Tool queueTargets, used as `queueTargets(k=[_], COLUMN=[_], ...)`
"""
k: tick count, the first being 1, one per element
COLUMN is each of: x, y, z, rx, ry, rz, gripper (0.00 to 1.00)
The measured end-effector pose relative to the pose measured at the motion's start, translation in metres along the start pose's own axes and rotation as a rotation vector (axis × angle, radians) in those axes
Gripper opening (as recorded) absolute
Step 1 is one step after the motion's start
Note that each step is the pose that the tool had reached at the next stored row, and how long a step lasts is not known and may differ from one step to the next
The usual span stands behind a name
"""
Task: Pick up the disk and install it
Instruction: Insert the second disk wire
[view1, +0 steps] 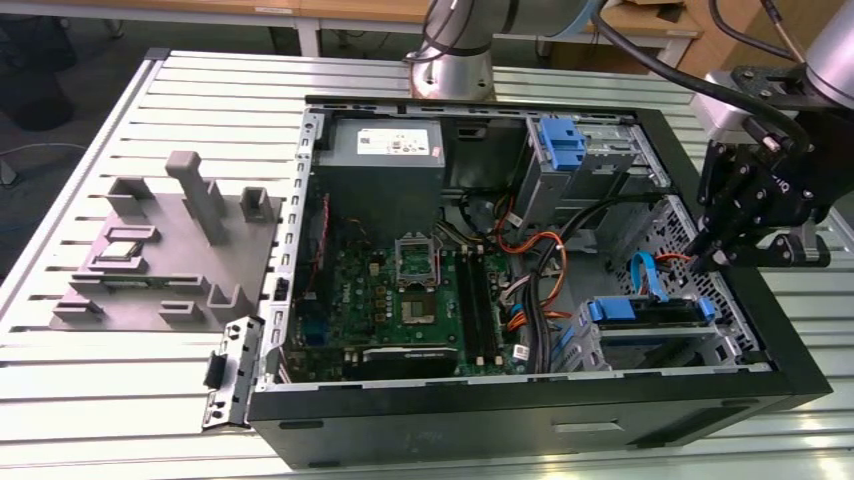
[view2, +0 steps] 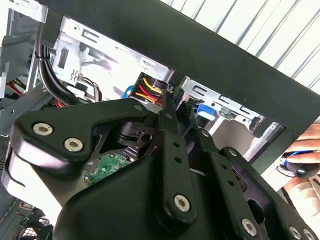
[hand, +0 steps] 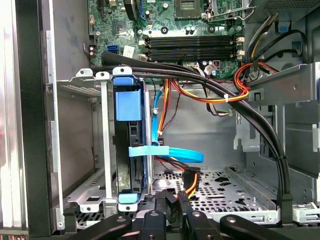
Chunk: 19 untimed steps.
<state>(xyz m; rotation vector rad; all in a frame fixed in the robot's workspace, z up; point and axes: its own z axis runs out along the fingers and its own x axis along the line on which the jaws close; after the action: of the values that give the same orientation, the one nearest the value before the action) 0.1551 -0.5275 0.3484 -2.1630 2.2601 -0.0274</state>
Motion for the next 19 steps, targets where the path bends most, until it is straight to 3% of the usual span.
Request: queueTargets(k=[5,9,16,19], x=[0.0047,0.0127,0.0240,0.0250], y=[0.0125,0.0191,0.0195,0.0195], z=[-0.0002,-0.0002,0.0005,0.0006], rx=[0.0049,0.0070,0.0071,0.0071], ry=[-0.0002,-0.0004,-0.0004,-0.0004], rz=[0.000,0.000,0.000,0.000], gripper=[0.22,0.22,0.22,0.22])
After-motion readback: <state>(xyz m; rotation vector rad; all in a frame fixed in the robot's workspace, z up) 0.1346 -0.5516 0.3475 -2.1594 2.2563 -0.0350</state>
